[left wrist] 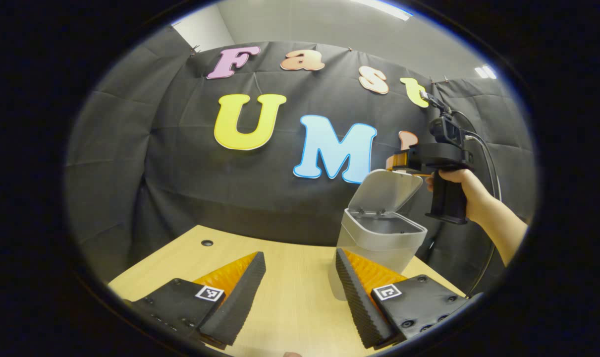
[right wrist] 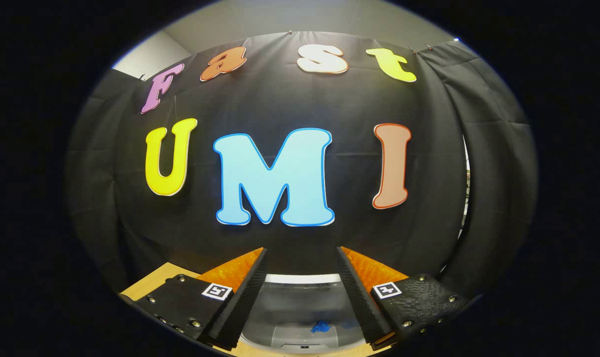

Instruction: Press the lid of the desktop garbage bin to open it, pick up the crumpled paper on the desktop and throw it into the bin, then pick up the pop can on the desktop and drop it into the bin, and finally close the garbage bin lid.

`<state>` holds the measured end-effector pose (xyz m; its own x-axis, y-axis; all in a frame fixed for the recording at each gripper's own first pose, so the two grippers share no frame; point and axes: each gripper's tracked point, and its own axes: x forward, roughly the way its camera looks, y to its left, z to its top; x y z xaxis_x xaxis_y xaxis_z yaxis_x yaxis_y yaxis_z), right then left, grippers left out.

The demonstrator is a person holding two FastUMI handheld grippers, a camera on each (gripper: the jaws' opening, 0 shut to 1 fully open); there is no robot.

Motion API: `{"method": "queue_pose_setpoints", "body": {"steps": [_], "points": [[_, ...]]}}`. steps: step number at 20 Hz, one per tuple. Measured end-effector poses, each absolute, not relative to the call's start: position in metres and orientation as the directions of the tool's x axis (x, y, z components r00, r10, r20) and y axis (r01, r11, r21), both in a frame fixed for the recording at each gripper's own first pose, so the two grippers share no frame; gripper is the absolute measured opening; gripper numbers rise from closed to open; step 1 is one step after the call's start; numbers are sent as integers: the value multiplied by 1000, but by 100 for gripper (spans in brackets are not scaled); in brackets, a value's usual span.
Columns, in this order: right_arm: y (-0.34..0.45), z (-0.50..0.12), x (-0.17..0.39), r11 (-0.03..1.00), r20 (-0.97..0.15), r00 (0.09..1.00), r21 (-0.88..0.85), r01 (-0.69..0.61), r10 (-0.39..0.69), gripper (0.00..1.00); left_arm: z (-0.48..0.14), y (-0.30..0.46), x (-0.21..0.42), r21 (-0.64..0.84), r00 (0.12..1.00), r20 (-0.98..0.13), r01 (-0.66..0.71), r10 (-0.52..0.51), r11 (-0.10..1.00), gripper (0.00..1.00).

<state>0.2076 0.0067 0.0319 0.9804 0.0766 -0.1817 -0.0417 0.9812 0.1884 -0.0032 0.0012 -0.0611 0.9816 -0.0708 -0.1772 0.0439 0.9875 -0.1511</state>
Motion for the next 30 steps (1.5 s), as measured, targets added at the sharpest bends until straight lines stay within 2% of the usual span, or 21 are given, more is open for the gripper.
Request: {"method": "queue_pose_setpoints", "body": {"steps": [12, 19, 23, 24, 26, 30], "points": [[19, -48, 178, 980, -327, 940, 197, -35, 99, 88, -62, 1, -3, -134, 981, -181, 49, -73, 990, 94], [19, -64, 191, 981, -298, 950, 192, -35, 93, 88, -67, 1, 1, -143, 979, -192, 45, -72, 989, 95], [21, -75, 197, 982, -284, 955, 188, -37, 90, 94, -68, 3, 2, -140, 979, -193, 35, -62, 990, 95], [22, -80, 197, 983, -285, 954, 182, -38, 90, 94, -67, 4, 4, -141, 979, -193, 33, -60, 990, 92], [24, -87, 197, 985, -279, 956, 167, -46, 92, 94, -69, 5, 4, -143, 979, -195, 29, -57, 989, 92], [24, -87, 197, 986, -210, 974, 156, -55, 87, 94, -69, 2, 4, -134, 979, -197, 32, -58, 990, 92]]}}
